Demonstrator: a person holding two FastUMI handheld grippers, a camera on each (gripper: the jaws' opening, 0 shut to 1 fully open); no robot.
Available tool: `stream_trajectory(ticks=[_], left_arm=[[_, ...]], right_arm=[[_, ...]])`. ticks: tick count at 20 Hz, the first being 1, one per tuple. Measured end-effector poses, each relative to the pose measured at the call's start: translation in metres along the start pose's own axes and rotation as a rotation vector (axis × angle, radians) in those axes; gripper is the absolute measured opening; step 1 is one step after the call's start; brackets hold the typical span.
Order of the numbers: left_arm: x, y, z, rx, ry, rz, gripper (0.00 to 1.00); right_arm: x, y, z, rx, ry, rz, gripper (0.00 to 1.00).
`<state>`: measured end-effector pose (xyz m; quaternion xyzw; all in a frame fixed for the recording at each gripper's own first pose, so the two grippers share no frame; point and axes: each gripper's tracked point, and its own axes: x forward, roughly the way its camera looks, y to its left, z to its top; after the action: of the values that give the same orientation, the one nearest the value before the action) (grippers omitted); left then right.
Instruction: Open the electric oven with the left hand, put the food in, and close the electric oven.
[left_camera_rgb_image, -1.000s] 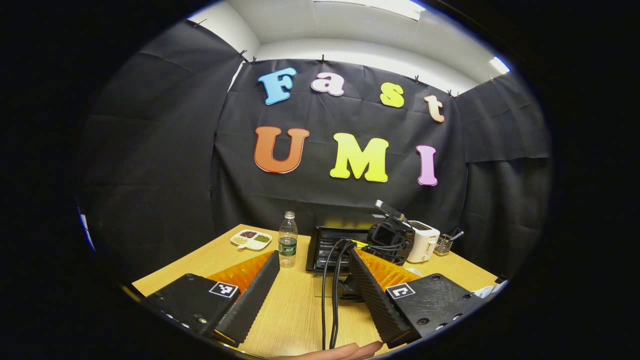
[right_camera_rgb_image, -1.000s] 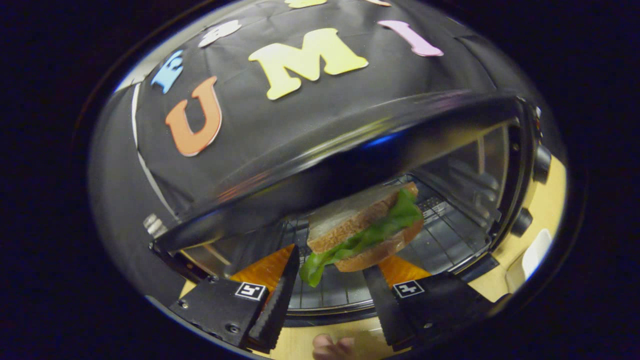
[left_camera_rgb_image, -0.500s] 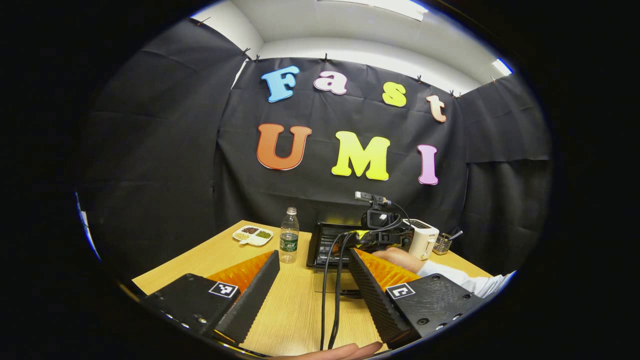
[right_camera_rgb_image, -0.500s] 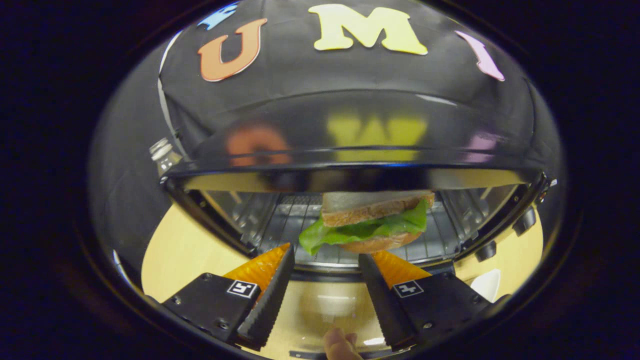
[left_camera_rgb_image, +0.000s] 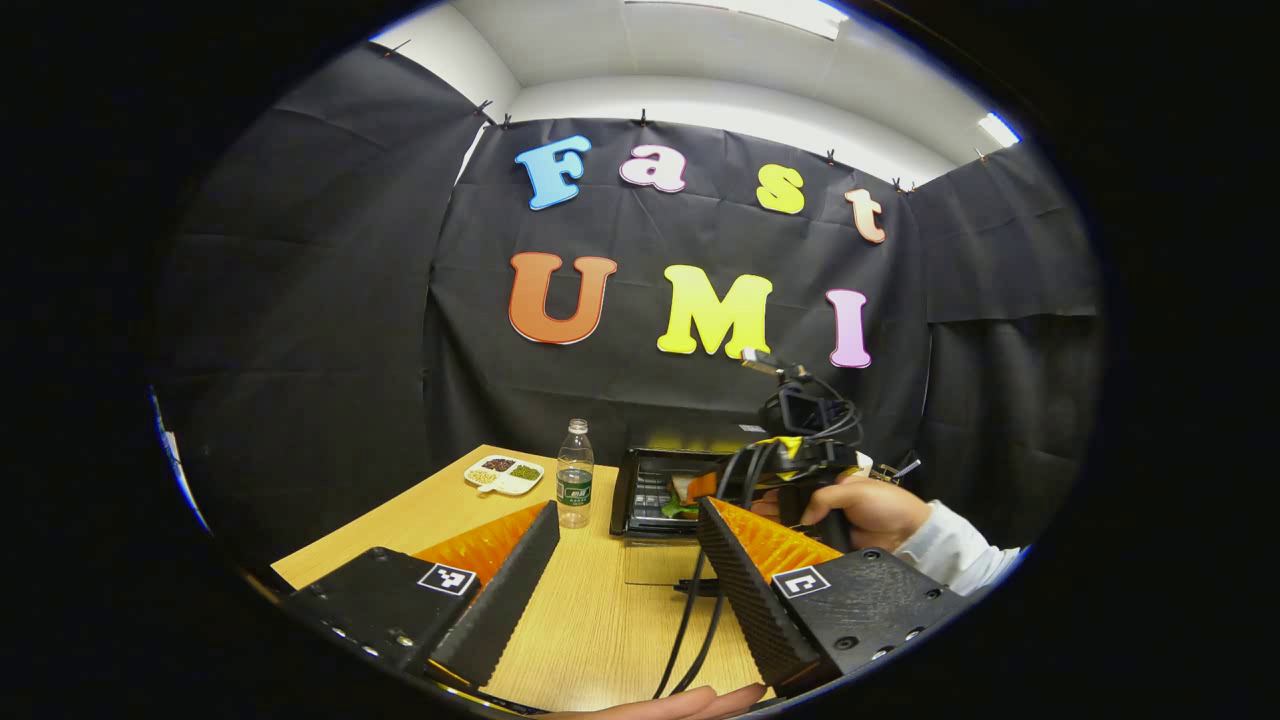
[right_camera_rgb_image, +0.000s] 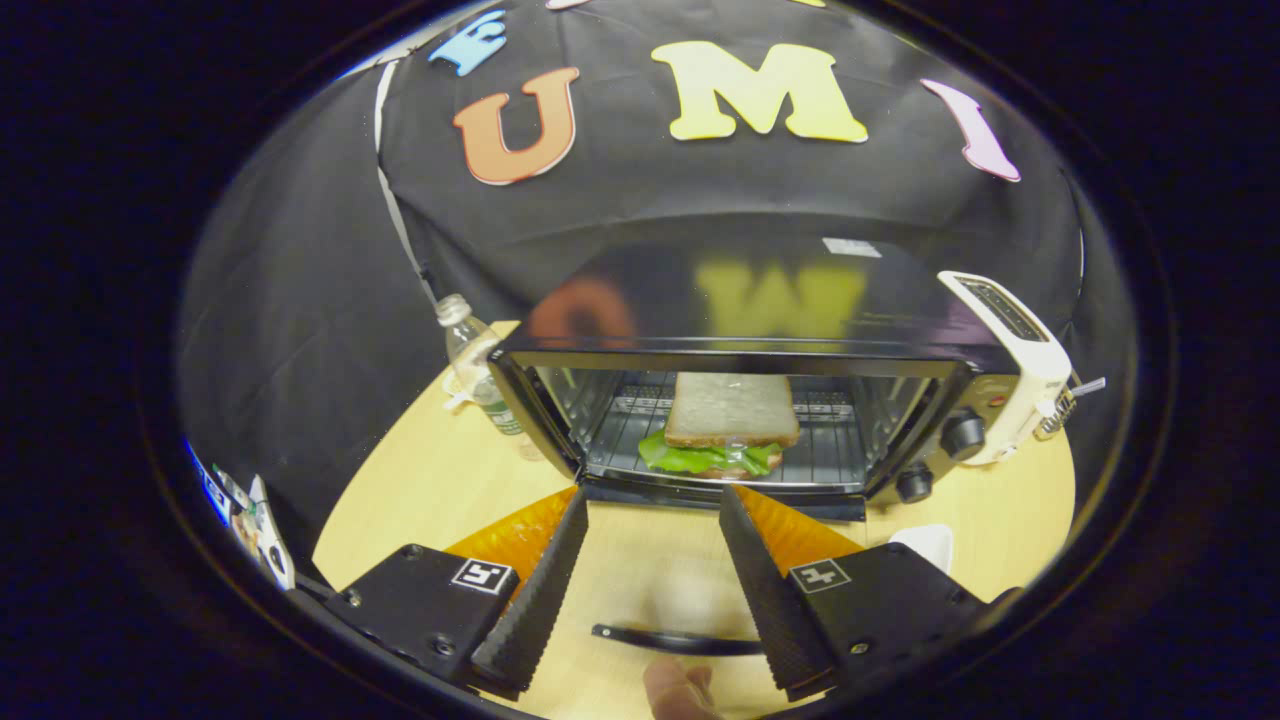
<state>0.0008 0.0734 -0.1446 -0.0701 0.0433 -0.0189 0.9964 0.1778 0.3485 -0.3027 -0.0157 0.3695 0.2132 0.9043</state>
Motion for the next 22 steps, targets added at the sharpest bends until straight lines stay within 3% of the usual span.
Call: stream_trajectory(ticks=[10,14,15,16,17,18,19,20,22], left_arm=[[0.041,-0.020,-0.025,0.034,0.083,-0.003,0.92],[0.070,-0.042,-0.065,0.011,0.183,-0.043,0.92],[0.076,-0.048,-0.077,0.013,0.216,-0.053,0.92],[0.083,-0.054,-0.089,0.018,0.246,-0.061,0.92],[0.090,-0.061,-0.102,0.024,0.277,-0.069,0.92],[0.096,-0.067,-0.115,0.027,0.311,-0.076,0.92],[0.101,-0.072,-0.130,0.028,0.345,-0.083,0.92],[0.105,-0.078,-0.143,0.028,0.380,-0.086,0.92],[0.113,-0.087,-0.166,0.038,0.441,-0.093,0.93]], right_arm=[[-0.169,-0.039,0.022,-0.013,-0.327,-0.016,0.87],[-0.234,-0.087,0.024,0.029,-0.438,-0.092,0.87],[-0.245,-0.097,0.025,0.034,-0.461,-0.109,0.78],[-0.257,-0.107,0.028,0.032,-0.489,-0.125,0.79],[-0.270,-0.118,0.031,0.029,-0.514,-0.144,0.90],[-0.280,-0.128,0.032,0.021,-0.535,-0.165,0.91],[-0.291,-0.139,0.031,0.017,-0.557,-0.183,0.79],[-0.302,-0.147,0.031,0.012,-0.576,-0.198,0.91],[-0.318,-0.164,0.031,0.004,-0.615,-0.237,0.90]])
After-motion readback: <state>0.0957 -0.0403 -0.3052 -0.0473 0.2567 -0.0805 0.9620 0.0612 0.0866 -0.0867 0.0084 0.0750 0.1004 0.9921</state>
